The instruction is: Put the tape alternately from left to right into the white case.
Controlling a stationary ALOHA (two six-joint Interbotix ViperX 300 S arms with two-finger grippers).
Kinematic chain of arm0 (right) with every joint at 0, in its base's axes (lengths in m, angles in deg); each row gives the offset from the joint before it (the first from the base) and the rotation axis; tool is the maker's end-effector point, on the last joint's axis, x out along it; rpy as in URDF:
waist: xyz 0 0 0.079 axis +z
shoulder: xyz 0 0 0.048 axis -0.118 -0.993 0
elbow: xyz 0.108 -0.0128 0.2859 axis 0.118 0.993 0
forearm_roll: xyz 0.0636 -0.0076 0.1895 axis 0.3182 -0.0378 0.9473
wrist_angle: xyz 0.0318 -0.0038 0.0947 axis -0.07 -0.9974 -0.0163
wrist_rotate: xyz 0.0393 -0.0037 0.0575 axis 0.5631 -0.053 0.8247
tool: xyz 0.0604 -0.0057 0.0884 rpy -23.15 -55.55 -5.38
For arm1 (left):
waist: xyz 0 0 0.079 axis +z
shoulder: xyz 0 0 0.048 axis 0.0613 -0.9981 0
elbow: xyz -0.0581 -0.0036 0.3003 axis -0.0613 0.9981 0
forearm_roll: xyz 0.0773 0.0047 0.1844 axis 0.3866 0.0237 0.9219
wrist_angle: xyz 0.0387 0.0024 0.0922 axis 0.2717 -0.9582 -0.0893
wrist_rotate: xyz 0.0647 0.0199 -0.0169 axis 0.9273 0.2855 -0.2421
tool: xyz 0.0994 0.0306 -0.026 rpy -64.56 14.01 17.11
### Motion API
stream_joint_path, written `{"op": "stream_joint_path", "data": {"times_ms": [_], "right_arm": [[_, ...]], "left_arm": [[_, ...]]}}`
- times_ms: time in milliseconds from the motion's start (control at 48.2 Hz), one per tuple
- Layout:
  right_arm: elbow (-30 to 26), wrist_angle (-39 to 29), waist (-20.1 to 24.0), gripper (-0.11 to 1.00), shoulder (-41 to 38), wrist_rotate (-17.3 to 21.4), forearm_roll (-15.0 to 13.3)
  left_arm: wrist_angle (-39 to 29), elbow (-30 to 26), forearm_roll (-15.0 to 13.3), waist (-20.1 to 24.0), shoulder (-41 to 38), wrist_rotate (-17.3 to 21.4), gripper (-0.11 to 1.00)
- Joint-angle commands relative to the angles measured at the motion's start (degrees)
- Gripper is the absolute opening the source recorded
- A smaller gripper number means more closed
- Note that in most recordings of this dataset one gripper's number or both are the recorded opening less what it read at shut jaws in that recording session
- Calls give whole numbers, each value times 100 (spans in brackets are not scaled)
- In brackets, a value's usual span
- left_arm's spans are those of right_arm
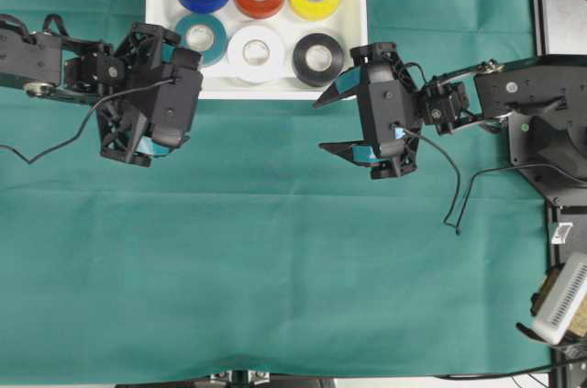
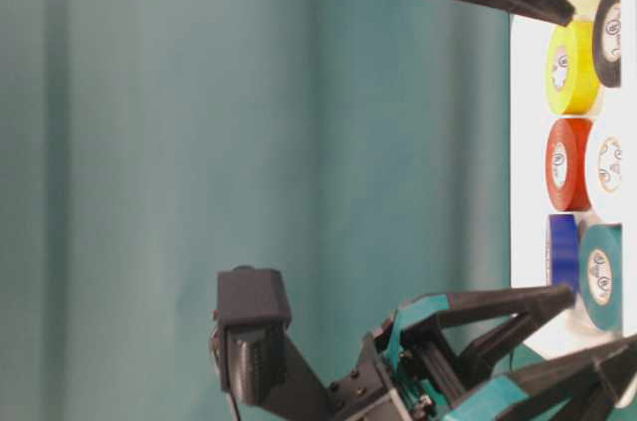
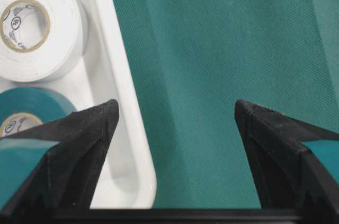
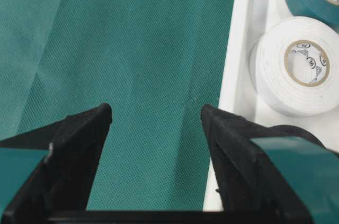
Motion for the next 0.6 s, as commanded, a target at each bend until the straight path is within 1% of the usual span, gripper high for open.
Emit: {"op": "stream_joint_path", "data": {"times_ms": [0, 249, 581], "right_arm": [[-44, 18, 9, 73, 53, 9, 0], [-44, 18, 9, 73, 114, 0, 0], [176, 9, 9, 72, 457, 0, 0]], "left_arm": [[35, 0, 0, -9, 229, 0, 44], [97, 176, 0, -18, 413, -9, 44], [272, 369, 0, -18, 659, 0, 44]]}}
